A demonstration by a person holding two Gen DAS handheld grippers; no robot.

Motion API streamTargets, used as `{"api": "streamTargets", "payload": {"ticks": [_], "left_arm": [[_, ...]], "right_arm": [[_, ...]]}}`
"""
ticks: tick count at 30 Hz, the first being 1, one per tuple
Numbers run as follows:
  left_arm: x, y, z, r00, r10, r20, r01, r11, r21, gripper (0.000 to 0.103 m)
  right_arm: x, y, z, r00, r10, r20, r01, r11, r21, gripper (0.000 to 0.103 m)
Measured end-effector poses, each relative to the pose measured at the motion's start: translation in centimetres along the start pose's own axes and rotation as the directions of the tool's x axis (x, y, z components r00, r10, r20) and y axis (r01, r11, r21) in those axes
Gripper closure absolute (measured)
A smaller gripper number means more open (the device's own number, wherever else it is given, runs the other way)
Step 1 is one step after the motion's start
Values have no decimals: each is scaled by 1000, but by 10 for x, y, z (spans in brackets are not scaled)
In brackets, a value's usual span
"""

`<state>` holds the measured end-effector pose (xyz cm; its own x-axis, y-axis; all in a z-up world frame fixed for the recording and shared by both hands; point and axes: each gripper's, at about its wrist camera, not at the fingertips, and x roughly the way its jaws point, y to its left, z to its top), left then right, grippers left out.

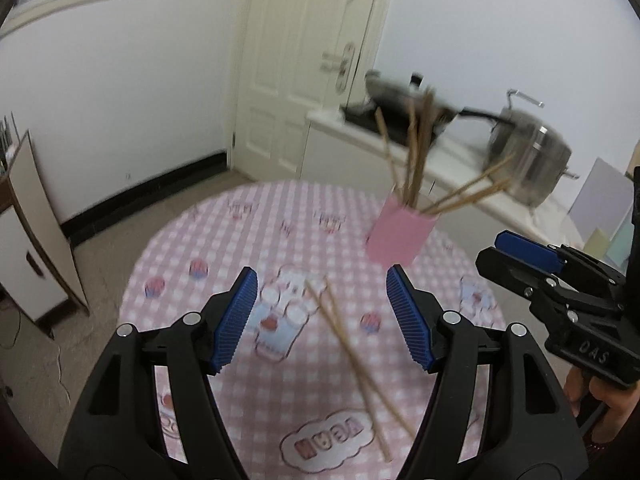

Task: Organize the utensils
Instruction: 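Move both open grippers back down to the chopstick pile, then grasp a chopstick with the left gripper while the right gripper grasps another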

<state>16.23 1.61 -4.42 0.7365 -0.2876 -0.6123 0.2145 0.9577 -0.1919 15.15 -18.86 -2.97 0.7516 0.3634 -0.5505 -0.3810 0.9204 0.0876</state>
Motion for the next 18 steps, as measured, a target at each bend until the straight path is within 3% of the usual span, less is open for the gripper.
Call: {"api": "streamTargets", "payload": {"ticks": [7, 18], "left_arm": [[42, 25, -19, 989, -1, -147, -10, 998, -70, 36], [111, 17, -30, 956, -45, -289, 8, 992, -127, 36]], "right_arm": [[57, 3, -27, 986, -7, -167, 10, 1000, 20, 61], [94, -30, -48, 965, -16, -261, 44, 994, 103, 61]]}}
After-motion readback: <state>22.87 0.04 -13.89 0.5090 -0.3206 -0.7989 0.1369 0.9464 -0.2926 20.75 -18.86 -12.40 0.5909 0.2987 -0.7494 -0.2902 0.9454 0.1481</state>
